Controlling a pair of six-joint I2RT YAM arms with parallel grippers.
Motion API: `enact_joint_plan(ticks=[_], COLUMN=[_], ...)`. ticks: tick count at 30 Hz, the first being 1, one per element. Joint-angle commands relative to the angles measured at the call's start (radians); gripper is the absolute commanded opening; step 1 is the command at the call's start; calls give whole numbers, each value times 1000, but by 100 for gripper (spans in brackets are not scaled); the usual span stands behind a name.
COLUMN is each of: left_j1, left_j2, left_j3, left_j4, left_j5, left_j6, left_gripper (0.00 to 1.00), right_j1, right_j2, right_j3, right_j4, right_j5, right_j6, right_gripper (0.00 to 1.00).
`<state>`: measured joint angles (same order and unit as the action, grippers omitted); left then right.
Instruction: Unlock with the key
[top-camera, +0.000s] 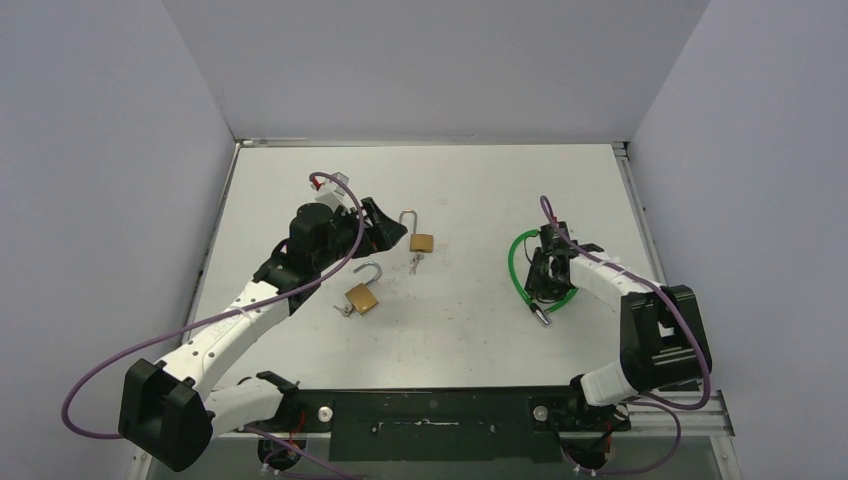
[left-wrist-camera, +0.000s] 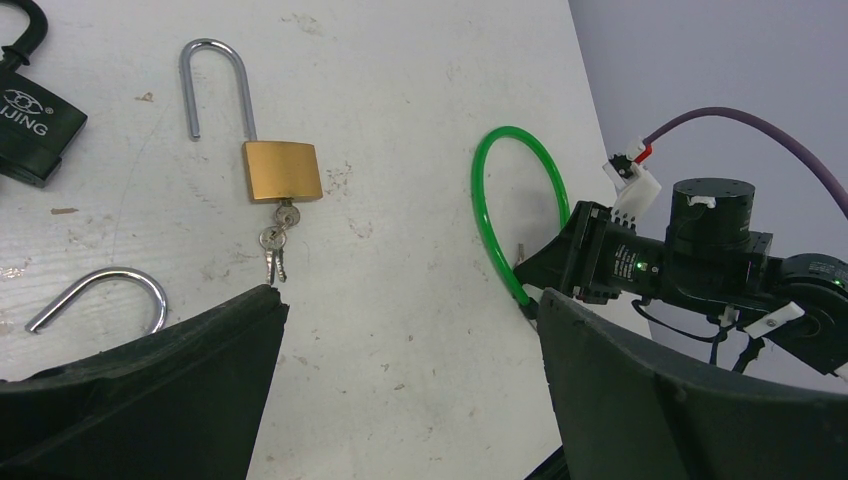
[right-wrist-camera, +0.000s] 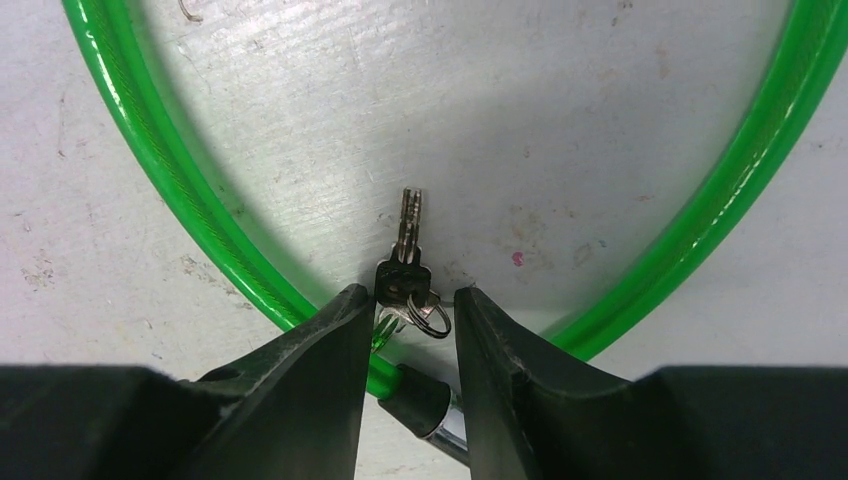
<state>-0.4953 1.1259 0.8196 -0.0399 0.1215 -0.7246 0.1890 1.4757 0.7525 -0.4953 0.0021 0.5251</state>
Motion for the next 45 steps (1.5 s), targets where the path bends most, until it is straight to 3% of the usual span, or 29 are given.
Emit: enact_joint_plan(ticks=[1,5,16,27,32,45], left_j1=[4,4,4,4,4,4], left_j2=[3,11,18,11,5,17], left_j3=[23,29,33,27,23,-4], left_j4=[61,62,63,53,53,106], left_j5=[6,7,9,10,12,54], left_j6=[13,17,24,28,24,-44], left_gripper=[94,94,94,94,94,94], right_j1=[-6,-6,-6,-6,-4,88], right_j2=[37,46,80,82,18,-224], right_j3=[13,15,43,27,20,7], right_j4=[31,34,37,51,78,142], right_j5=[5,5,29,12,9,37], right_j6=[-22,-20,-32,-42,-64,-104], right_gripper=[35,32,38,18,14,14])
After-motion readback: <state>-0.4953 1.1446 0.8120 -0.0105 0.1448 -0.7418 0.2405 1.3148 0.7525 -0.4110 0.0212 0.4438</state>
